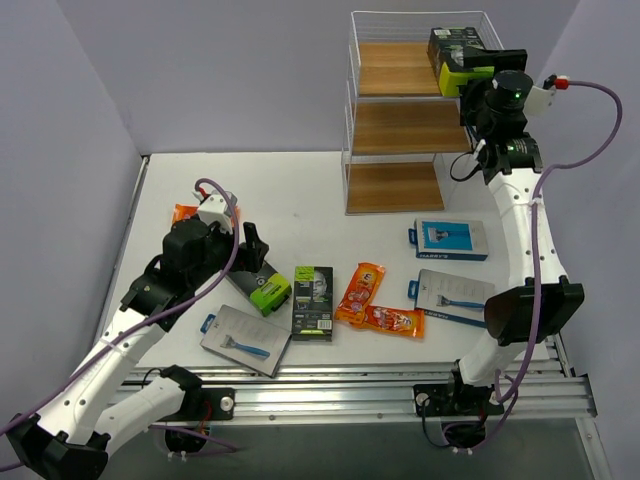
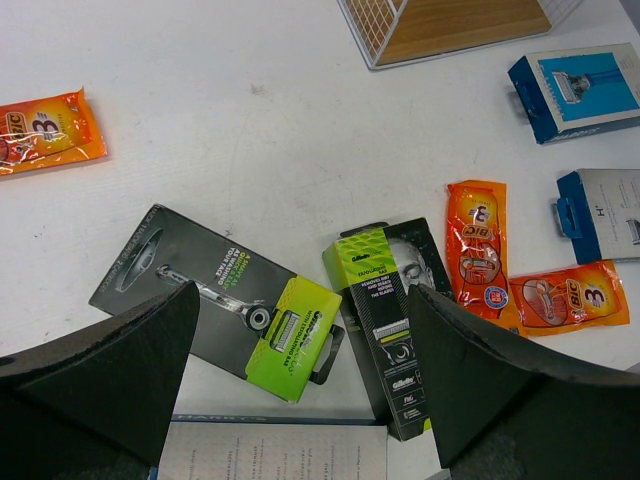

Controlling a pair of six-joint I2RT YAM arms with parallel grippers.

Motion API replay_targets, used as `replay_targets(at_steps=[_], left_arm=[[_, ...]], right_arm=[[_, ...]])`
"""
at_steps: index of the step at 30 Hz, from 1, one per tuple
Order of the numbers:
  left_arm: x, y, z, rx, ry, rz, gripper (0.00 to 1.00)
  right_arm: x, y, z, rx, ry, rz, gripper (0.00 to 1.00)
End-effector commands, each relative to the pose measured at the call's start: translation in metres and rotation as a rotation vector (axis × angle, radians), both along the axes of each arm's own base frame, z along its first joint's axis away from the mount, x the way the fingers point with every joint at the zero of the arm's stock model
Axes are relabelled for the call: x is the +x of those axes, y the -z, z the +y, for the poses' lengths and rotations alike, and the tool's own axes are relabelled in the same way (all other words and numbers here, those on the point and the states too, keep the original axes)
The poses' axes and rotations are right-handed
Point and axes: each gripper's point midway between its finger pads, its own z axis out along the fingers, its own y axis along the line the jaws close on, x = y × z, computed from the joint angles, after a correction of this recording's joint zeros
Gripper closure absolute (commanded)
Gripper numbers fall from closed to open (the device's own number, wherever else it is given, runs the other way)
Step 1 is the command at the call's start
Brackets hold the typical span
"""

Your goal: Place and organize the shaving razors onto the shelf

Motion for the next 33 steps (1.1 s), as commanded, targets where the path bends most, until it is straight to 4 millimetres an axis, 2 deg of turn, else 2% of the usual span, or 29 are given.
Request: replay_targets(at_steps=[1,17,18,19,20,30,33], left_arm=[[0.0,-0.024,-0.001,-0.02,0.003,-0.056,0.06],[0.0,-0.019,-0.002,-0.017,0.012,-0.033,0.06],[0.0,-0.018,-0.002,-0.018,0.014,-0.029,0.06],[0.0,-0.019,-0.003,-0.02,0.016,-0.032,0.06],[0.0,-0.018,-0.002,-0.02,0.015,-0.028,0.06],[0.001,-0.015,-0.005,-0.025,0.029,-0.013,0.06],[0.002,-0.013,-0.005,-0.016,0.033,-0.006,0.06]], right_arm=[[-0.015,-0.041,0.0,-0.013,-0.025,-0.071,0.07],[-0.021,-0.021,0.009,-0.032,-0.114,0.022,0.01],[-0.021,-0.021,-0.005,-0.033,-0.086,0.021,0.0],[-0.021,-0.02,-0.006,-0.034,-0.085,0.026,0.0],[-0.022,-0.019,0.0,-0.035,-0.118,0.027,0.0],[-0.033,-0.016,0.004,-0.047,-0.149,0.03,0.0],[-0.032,-0.024,0.015,-0.051,-0.214,-0.004,0.0]])
